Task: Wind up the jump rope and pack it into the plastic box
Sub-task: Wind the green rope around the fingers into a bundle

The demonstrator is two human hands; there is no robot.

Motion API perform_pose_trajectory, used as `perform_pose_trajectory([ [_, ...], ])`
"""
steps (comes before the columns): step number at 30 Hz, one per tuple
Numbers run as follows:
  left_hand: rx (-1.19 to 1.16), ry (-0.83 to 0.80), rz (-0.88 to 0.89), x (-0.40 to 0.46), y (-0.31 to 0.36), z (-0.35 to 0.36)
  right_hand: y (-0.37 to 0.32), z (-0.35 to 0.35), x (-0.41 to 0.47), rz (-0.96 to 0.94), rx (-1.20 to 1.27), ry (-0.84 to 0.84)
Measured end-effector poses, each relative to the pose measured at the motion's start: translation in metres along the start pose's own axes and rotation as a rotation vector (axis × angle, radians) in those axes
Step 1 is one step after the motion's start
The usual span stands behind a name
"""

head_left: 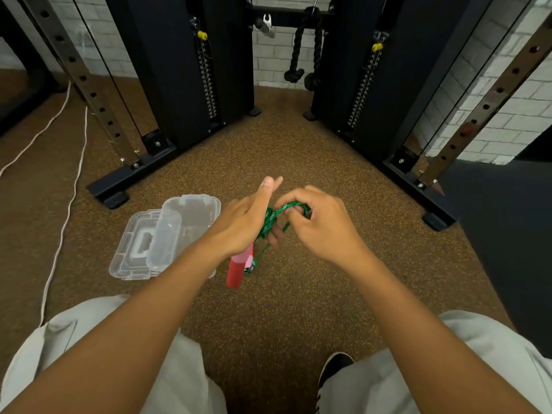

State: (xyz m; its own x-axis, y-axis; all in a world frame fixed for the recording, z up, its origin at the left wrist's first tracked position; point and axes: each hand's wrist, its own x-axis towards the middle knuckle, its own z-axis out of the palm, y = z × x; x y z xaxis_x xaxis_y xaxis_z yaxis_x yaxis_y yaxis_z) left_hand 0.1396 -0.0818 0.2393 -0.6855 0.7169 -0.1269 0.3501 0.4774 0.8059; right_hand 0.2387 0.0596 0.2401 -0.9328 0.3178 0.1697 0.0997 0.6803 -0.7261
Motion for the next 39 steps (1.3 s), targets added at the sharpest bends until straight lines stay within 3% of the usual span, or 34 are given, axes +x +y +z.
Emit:
perform_pose_trajectory([
  [2,-0.045,-0.012,-0.024,0.001,0.002,-0.001,0.003,0.0,0.002,0.02,0.054,0.061],
  [5,-0.303,-0.12,-0.053,0.0,0.005,-0.006,0.01,-0.007,0.007,0.071,0.188,0.127],
  [9,-0.64,-0.179,-0.038,-0.001,0.005,-0.011,0.016,-0.009,0.007,0.141,0.387,0.102],
  [14,-0.884,-0.133,-0.021,-0.001,0.006,-0.016,0.019,-0.004,0.008,0.185,0.64,0.06],
  [21,-1.111,-0.08,-0.03,0.002,0.002,-0.017,0.027,0.011,0.008,0.148,0.534,-0.011],
  [27,-1.114,-0.026,-0.048,0.003,0.002,-0.016,0.028,0.023,0.003,0.222,0.536,-0.079],
  [32,-1.097,-0.014,-0.037,0.007,0.001,-0.013,0.027,0.031,0.002,0.215,0.265,-0.13],
  [39,-0.773,0.036,0.047,0.015,-0.01,-0.001,0.012,0.019,0.001,0.164,0.204,-0.158],
])
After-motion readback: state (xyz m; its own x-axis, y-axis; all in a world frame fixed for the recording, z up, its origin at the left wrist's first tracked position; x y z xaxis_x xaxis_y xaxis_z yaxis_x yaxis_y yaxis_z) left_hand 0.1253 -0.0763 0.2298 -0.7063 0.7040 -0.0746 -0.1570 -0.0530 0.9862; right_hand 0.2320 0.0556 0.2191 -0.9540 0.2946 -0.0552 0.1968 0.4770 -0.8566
